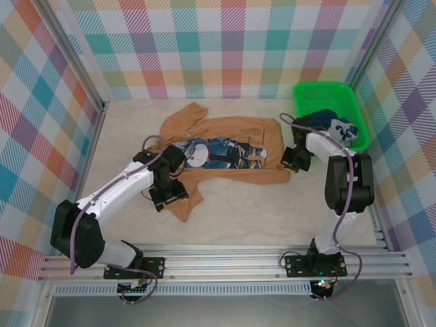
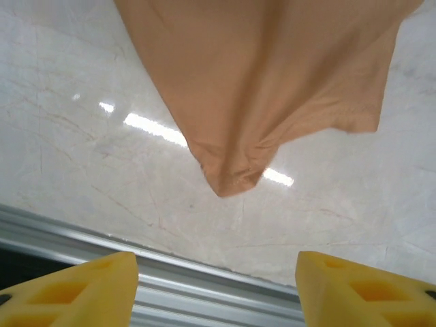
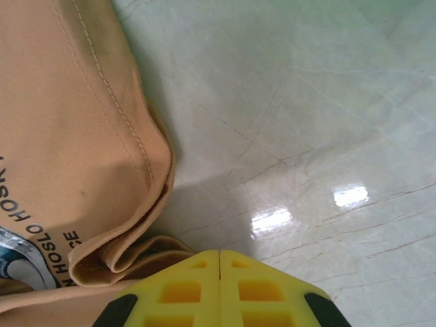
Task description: Fold and stack the t-shirts
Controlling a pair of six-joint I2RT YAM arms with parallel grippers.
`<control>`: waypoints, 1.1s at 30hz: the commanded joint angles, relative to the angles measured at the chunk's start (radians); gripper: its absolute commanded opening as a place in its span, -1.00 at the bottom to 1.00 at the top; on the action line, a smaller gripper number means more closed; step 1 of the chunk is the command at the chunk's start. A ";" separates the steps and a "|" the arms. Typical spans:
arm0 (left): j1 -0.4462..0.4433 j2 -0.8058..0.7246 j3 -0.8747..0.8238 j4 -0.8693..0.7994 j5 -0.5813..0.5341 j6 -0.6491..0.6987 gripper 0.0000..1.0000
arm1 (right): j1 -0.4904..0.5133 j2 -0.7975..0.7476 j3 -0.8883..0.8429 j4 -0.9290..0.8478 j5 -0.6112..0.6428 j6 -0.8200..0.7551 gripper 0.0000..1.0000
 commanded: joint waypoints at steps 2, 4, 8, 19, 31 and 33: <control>0.094 0.005 0.018 0.041 -0.060 0.027 0.23 | 0.001 0.017 0.029 -0.022 0.038 -0.018 -1.00; 0.178 0.034 -0.008 0.097 -0.068 0.021 0.07 | 0.001 0.021 0.035 -0.026 0.039 -0.018 -1.00; 0.300 0.140 -0.067 0.240 -0.052 -0.005 -0.06 | 0.000 0.020 0.043 -0.030 0.044 -0.023 -1.00; 0.371 0.410 -0.019 0.363 -0.149 0.049 -0.48 | 0.002 -0.005 0.055 -0.016 0.004 -0.049 -1.00; 0.341 0.282 0.097 0.187 -0.410 0.175 0.16 | 0.046 -0.046 0.007 -0.009 -0.066 -0.028 -1.00; 0.308 0.181 0.029 0.172 -0.348 0.112 0.03 | 0.048 -0.045 0.001 -0.006 -0.068 -0.029 -1.00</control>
